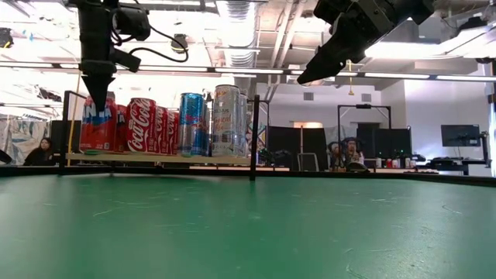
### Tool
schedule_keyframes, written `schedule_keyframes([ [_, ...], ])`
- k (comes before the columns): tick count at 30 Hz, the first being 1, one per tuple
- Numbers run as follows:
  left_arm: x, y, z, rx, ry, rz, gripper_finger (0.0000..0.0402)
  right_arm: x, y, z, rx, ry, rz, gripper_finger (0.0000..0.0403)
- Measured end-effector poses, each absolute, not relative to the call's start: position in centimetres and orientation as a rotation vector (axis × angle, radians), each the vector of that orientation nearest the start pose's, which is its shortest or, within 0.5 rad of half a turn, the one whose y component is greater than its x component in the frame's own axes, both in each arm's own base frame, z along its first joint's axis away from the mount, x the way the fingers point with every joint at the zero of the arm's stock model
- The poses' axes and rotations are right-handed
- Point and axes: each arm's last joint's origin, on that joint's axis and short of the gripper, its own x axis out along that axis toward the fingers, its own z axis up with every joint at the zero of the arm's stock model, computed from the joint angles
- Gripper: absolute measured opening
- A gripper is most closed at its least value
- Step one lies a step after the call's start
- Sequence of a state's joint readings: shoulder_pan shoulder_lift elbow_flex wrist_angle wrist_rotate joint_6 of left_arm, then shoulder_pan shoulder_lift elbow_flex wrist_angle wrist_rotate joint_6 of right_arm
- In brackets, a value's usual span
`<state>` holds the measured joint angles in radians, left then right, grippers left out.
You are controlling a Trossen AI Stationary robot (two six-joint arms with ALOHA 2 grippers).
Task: Place canned beverage on shelf
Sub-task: Put the red soda can on the shelf aligned with the other red soda cans, then adjust the white and yellow soda can on the shelf
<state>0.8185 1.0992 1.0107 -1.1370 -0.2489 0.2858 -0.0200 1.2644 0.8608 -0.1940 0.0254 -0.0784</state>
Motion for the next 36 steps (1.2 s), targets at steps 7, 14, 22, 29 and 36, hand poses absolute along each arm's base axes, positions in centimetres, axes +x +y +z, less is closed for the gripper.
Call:
schedule_keyframes([
  [7, 11.9, 13.8, 28.7, -0.139, 1.336, 0.743, 0.0342, 26.9, -0.6, 26.0, -0.076, 0.599, -0.021, 0.0383],
  [14, 11.8, 13.6, 29.6, -0.150, 1.337, 0.750, 0.0342, 26.9, -0.6, 26.0, -0.076, 0.599, -0.020, 0.0383],
  [22, 11.6, 13.5, 33.7, -0.118, 1.249, 0.817, 0.0342, 26.9, -0.6, 26.0, -0.076, 0.600, -0.019, 0.0383],
  [29, 11.4, 12.9, 37.5, -0.156, 1.080, 0.801, 0.0342, 26.9, -0.6, 26.0, -0.067, 0.602, -0.022, 0.0383],
  [36, 13.7, 10.7, 40.5, -0.248, 0.630, 0.334, 0.0342, 27.2, -0.6, 27.7, -0.029, 0.560, -0.035, 0.0383],
])
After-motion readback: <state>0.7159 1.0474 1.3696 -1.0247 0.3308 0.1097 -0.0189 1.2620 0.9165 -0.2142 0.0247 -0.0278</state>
